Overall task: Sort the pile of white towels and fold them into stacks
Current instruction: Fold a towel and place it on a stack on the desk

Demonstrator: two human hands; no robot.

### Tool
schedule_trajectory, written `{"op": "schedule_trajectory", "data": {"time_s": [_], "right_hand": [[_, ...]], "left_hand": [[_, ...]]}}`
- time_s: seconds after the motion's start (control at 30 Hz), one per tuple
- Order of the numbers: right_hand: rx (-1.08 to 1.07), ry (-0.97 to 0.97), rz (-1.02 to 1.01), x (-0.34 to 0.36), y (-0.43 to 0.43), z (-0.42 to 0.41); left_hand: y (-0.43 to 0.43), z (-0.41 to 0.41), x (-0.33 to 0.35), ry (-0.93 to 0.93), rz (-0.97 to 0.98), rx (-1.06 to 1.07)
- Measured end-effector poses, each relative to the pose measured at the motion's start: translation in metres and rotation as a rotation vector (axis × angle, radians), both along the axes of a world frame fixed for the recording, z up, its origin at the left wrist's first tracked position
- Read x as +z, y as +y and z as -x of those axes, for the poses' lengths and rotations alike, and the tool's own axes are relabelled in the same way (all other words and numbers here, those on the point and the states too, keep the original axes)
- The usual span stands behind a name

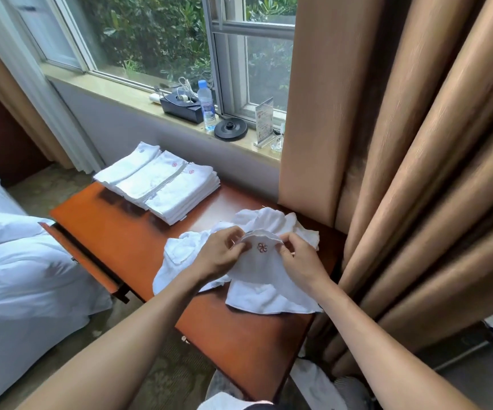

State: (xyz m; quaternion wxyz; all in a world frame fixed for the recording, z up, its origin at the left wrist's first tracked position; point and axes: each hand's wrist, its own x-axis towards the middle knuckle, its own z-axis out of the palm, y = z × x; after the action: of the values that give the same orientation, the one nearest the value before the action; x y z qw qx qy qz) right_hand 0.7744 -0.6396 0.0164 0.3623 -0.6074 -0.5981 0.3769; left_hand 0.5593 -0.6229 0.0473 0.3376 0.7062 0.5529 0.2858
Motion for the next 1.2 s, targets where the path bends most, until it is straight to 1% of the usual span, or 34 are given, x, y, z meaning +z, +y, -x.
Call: {"op": "schedule_trajectory", "data": {"time_s": [0.1, 0.23, 0.4, 0.43, 0.5, 0.57, 0.63, 0.7, 0.77, 0.9, 1.0, 1.1, 1.2], "right_hand": [[0.030, 0.039, -0.008, -0.007, -0.002, 0.008], [0.076, 0.086, -0.066, -0.003, 0.002, 0.023], [0.162, 0.121, -0.088, 0.000, 0.005, 0.049], [0.174, 0.136, -0.076, 0.001, 0.005, 0.058], [0.186, 0.156, -0.046, 0.001, 0.007, 0.062], [0.204, 0.139, -0.039, 0.005, 0.012, 0.074], [0.209, 0.125, -0.046, 0.009, 0.019, 0.090], [0.217, 0.121, -0.062, 0.009, 0.025, 0.115], [0.224, 0.127, -0.067, 0.009, 0.034, 0.147], [0.225, 0.087, -0.074, 0.006, 0.053, 0.217], [0.161, 0.062, -0.039, 0.004, 0.073, 0.266], [0.130, 0.044, -0.059, 0.007, 0.095, 0.322], [0.111, 0.007, -0.067, 0.006, 0.104, 0.383]], "left_hand": [[-0.005, -0.004, 0.001, 0.022, -0.057, 0.016], [-0.009, 0.006, 0.011, 0.152, -0.178, 0.081], [-0.016, 0.035, 0.020, 0.197, -0.227, 0.014], [-0.016, 0.045, 0.021, 0.184, -0.223, 0.004], [-0.014, 0.054, 0.025, 0.183, -0.183, -0.087], [-0.005, 0.074, 0.029, 0.255, -0.127, -0.176], [0.005, 0.098, 0.028, 0.283, -0.063, -0.198], [0.010, 0.127, 0.021, 0.227, -0.008, -0.114], [0.014, 0.161, 0.012, 0.154, 0.038, 0.037], [0.034, 0.235, -0.008, 0.031, 0.045, 0.215], [0.052, 0.283, -0.015, -0.098, 0.048, 0.294], [0.071, 0.335, -0.015, -0.238, 0.078, 0.349], [0.082, 0.392, -0.016, -0.255, 0.092, 0.389]]}}
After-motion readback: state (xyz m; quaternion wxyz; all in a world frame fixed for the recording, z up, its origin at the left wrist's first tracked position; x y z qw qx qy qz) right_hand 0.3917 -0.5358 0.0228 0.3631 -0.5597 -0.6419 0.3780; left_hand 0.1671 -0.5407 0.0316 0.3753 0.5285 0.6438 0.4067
